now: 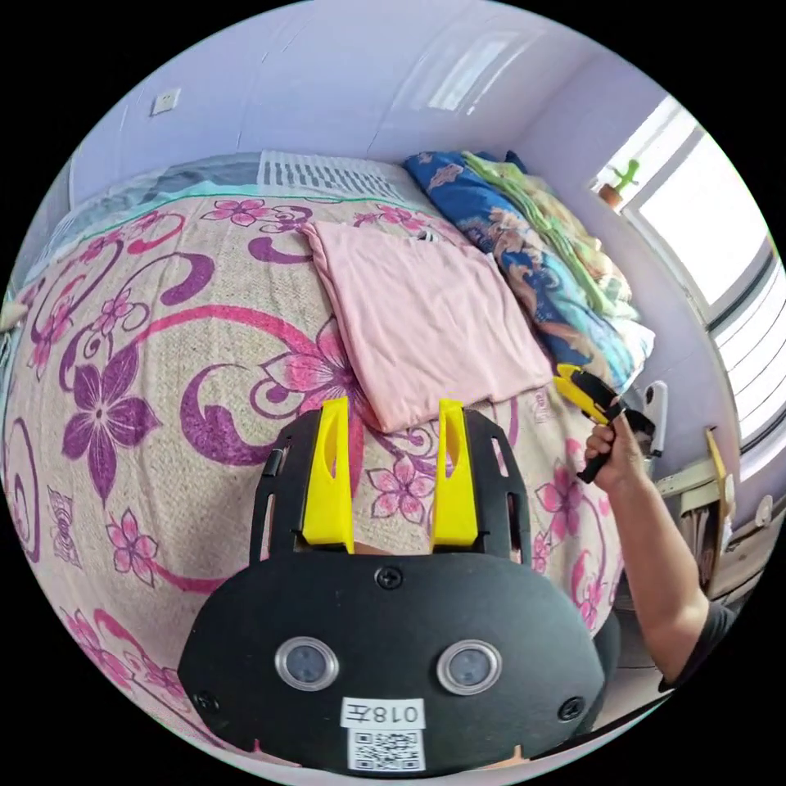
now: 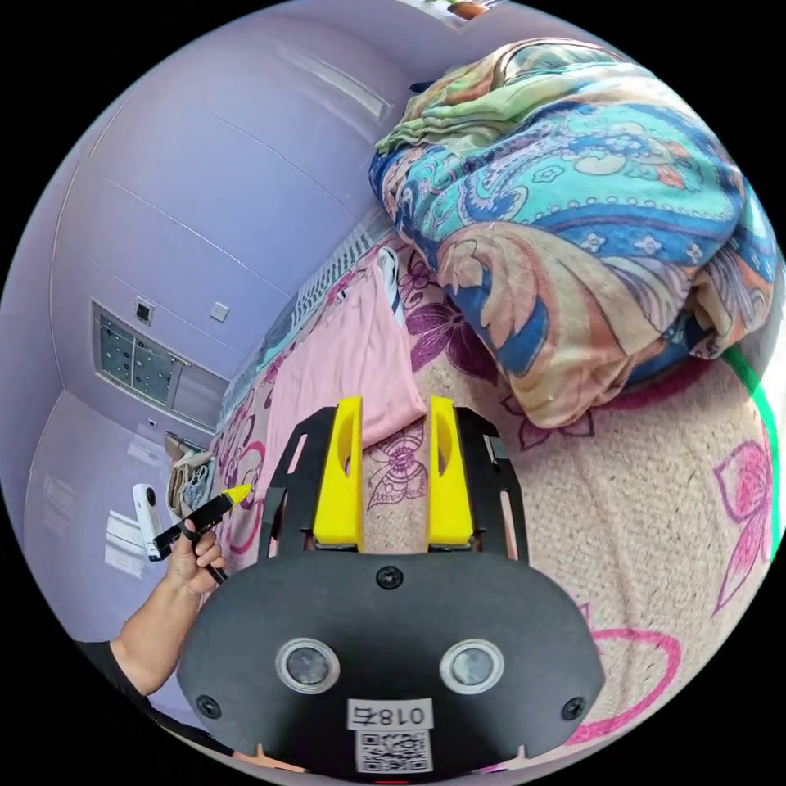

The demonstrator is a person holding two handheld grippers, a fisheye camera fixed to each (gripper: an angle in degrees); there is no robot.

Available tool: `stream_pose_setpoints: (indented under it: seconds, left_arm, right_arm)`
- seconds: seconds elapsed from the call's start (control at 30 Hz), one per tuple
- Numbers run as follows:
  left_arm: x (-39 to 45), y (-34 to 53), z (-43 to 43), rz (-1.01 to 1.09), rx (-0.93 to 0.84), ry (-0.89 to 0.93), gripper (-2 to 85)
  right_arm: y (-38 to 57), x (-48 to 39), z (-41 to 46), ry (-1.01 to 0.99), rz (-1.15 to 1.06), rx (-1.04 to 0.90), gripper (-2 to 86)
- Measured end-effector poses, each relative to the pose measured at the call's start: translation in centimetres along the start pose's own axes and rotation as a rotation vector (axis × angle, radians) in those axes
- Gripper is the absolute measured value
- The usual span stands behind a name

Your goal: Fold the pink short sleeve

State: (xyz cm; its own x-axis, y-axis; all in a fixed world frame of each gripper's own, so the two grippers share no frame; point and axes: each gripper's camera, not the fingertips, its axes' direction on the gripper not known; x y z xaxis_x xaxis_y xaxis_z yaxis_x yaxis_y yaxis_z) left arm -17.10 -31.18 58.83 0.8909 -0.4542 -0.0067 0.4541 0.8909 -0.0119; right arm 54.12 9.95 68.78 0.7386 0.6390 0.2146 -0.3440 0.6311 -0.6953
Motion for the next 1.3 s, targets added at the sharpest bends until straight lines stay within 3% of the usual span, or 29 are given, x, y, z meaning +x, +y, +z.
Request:
stream_pose_setpoints:
  seconds: [0.13,0.17,0.33,0.43,0.63,0.73,0.87,0.97,1.03,1.13,1.3]
  left_arm:
    - [3.5,-2.4,-0.3,0.033,-0.054,-0.122,15.6]
    - [4.2,-3.0,-1.0,0.018,-0.051,-0.156,14.6]
    - [5.4,-5.3,-4.6,-0.007,-0.033,-0.205,5.9]
    - [4.6,-6.2,-8.4,-0.008,0.041,-0.062,1.1]
    - [1.9,-2.7,-20.5,0.034,0.201,0.107,-0.3]
    - [0.7,4.9,-27.6,0.117,0.194,0.136,-0.2]
    - [0.0,21.5,-34.3,0.153,0.025,0.194,0.6]
    - [-1.1,33.2,-35.8,0.028,-0.113,0.268,3.0]
    - [-3.0,38.3,-36.7,-0.113,-0.103,0.314,6.0]
    - [-5.7,40.1,-38.8,-0.191,0.025,0.339,10.0]
    - [-3.8,29.9,-37.5,0.056,0.153,0.149,12.5]
  right_arm:
    - [-0.3,-0.1,1.4,0.073,-0.048,-0.040,11.8]
    - [-0.2,-0.3,1.4,0.102,-0.067,-0.044,8.2]
    - [-0.3,-1.6,2.0,0.163,-0.154,-0.131,4.8]
    - [-0.3,-1.8,0.1,0.146,-0.167,-0.100,3.4]
    - [3.2,-3.5,-7.1,-0.123,-0.214,-0.063,2.8]
    - [8.8,-4.4,-11.3,-0.248,-0.248,-0.152,3.0]
    - [20.3,-5.3,-17.0,-0.348,-0.271,-0.379,4.0]
    - [28.2,-6.2,-20.1,-0.318,-0.289,-0.553,6.0]
    - [31.2,-6.2,-21.7,-0.242,-0.284,-0.603,8.8]
    - [31.9,-7.1,-25.2,-0.184,-0.335,-0.425,9.9]
    - [30.2,-12.4,-23.3,0.013,-0.618,-0.245,10.5]
